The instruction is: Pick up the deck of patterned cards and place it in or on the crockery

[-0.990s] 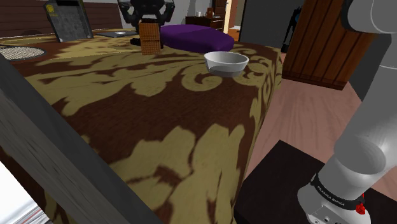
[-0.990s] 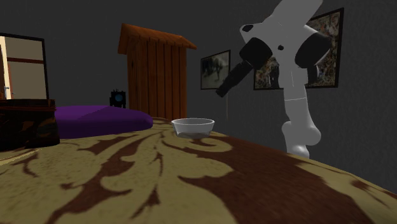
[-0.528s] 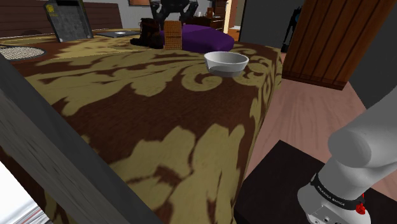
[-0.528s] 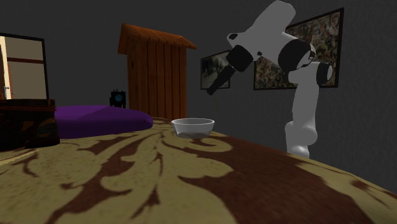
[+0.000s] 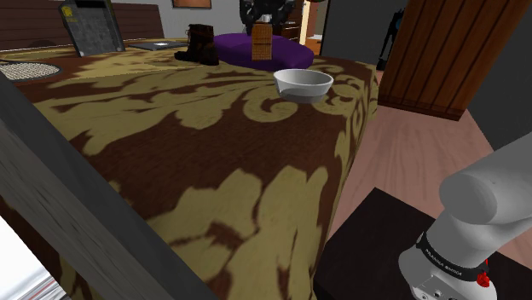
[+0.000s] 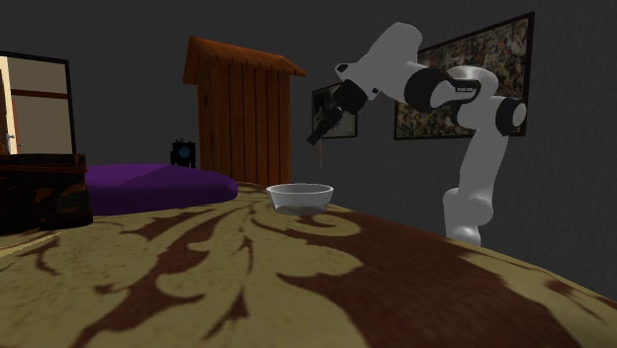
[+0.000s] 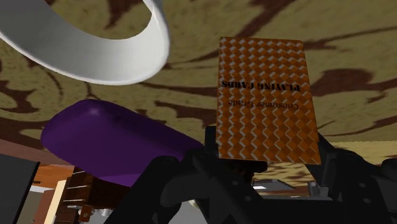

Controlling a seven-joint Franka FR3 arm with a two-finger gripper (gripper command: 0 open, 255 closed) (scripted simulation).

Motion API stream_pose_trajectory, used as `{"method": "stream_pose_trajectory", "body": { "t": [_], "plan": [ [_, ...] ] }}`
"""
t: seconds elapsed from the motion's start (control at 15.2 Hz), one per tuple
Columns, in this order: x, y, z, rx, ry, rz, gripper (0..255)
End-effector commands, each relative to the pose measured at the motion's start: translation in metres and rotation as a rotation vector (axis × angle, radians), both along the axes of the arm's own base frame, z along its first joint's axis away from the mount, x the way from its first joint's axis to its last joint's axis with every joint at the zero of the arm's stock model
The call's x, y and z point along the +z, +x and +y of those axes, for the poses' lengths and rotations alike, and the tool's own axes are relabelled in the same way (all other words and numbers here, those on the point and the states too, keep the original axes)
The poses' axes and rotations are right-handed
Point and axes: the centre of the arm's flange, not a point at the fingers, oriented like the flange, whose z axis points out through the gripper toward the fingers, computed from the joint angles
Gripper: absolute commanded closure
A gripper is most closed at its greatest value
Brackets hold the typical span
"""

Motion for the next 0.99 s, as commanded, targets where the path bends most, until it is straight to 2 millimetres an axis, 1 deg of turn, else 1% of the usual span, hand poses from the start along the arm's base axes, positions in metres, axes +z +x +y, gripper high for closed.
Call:
{"method": "stream_pose_trajectory", "body": {
  "t": [0.0, 0.79, 0.86, 0.92],
  "plan": [
    [0.005, -0.001, -0.031, 0.001, 0.0, -0.001, 255],
    [0.016, -0.004, -0.188, 0.001, 0.0, -0.001, 255],
    [0.018, -0.004, -0.211, 0.001, 0.0, -0.001, 255],
    [0.012, -0.004, -0.211, 0.001, 0.0, -0.001, 255]
  ]
}}
